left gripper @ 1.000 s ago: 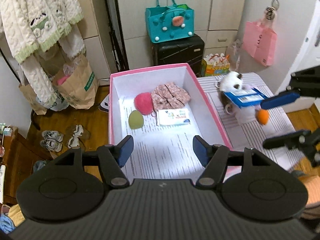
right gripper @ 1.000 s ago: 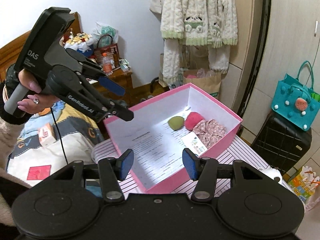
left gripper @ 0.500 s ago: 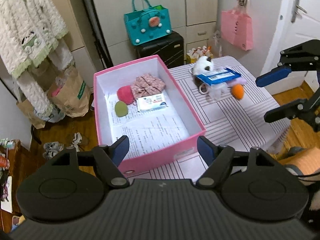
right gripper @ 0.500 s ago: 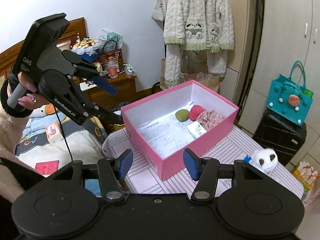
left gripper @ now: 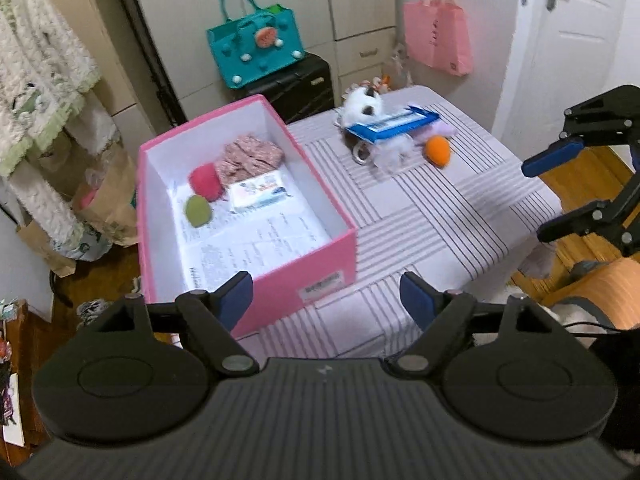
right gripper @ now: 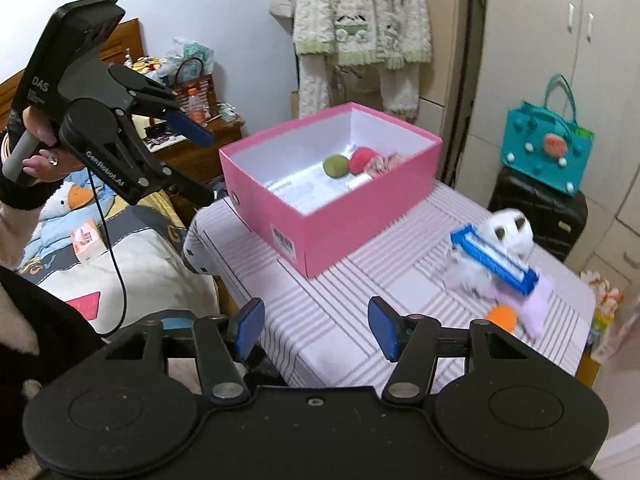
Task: Organize soft objects
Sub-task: 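Lift both grippers out of the box and move toward the remaining items, then grasp the white mesh puff with the left gripper while the right gripper grasps the orange sponge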
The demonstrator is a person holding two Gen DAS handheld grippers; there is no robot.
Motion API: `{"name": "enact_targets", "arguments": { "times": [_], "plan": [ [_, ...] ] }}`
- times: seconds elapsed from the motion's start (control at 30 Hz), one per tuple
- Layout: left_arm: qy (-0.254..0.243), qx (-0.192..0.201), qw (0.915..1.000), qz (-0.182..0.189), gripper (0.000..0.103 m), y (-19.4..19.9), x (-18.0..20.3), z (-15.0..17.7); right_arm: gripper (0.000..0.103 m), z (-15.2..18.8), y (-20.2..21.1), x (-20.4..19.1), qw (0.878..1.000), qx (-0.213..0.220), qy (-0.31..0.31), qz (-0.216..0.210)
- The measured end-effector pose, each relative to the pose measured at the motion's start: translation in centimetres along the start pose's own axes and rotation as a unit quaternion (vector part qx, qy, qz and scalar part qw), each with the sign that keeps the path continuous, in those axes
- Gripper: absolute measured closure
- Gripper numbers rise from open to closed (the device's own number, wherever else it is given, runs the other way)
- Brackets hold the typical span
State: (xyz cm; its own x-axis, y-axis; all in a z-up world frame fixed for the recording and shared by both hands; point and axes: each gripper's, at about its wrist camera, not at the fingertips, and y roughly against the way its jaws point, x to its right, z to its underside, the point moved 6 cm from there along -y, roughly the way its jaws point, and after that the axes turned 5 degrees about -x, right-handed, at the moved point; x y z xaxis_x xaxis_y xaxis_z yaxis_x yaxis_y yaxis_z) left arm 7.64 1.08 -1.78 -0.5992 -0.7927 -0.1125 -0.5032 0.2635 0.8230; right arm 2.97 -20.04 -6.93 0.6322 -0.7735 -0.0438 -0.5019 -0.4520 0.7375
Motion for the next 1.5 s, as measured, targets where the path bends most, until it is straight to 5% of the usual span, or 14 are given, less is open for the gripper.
{"name": "enact_targets", "arguments": {
  "times": [0.4, 0.6, 0.87, 1.23, 1.5],
  "plan": [
    [0.006, 0.051, 0.9979, 0.040, 0.023, -4.1, 4.9, -1.4, 0.040, 4.9, -2.5, 4.5, 0.996, 0.035, -0.082, 0.019],
    [0.032, 0.111, 0.9925, 0.042, 0.023, -6.3, 6.5, -3.7, 0.040, 6.5, -4.3, 8.2, 0.988, 0.083, -0.111, 0.075],
    [0.049, 0.132, 0.9879, 0.066, 0.023, -11.4, 8.8, -6.8, 0.037, 6.9, -7.1, 12.8, 0.977, 0.117, -0.113, 0.140],
    [0.106, 0.134, 0.9853, -0.001, 0.024, -20.7, 8.8, -10.3, 0.036, 6.6, -10.5, 17.2, 0.967, 0.116, -0.163, 0.156],
    [0.124, 0.154, 0.9802, 0.016, 0.024, -23.9, 8.7, -11.4, 0.036, 6.0, -12.2, 18.4, 0.965, 0.112, -0.181, 0.150]
  ]
}}
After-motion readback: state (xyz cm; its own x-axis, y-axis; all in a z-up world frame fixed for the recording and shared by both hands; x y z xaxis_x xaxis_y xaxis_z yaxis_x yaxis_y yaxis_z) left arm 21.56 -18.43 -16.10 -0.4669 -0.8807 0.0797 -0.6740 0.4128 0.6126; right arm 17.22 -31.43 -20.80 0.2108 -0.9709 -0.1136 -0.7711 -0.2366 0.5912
